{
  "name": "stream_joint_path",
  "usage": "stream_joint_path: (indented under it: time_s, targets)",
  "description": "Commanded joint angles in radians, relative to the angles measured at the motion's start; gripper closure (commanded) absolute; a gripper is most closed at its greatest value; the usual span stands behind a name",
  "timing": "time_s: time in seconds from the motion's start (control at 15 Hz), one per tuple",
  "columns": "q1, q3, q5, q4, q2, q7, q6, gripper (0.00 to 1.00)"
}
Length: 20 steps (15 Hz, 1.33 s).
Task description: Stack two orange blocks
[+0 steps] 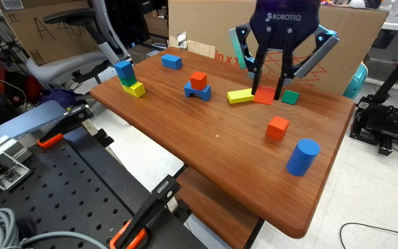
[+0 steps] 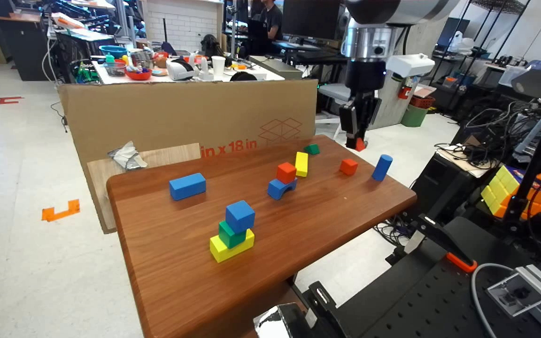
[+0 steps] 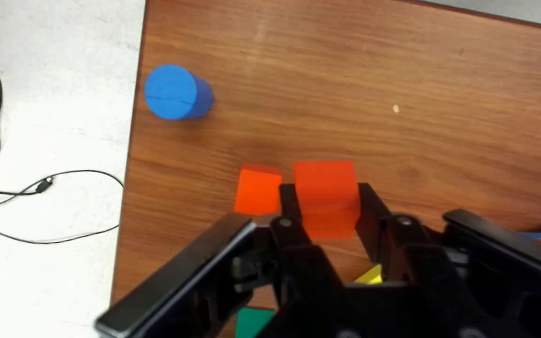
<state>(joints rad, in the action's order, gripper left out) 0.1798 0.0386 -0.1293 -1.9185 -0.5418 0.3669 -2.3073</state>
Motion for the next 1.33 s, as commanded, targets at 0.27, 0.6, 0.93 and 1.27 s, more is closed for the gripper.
stream_joint_path:
  time_s: [0.27,0.6,0.93,1.27]
  targets:
    - [0.049,0.007,0.016,-0.003,-0.026,0.024,-0.051,0.92]
    - [0.046,0.003,0.014,0.012,-0.045,0.021,-0.047,0.92]
    - [0.049,0.003,0.017,0.05,-0.08,0.019,-0.034,0.92]
    - [0.044,0.0,0.012,0.079,-0.111,0.014,-0.035,0.92]
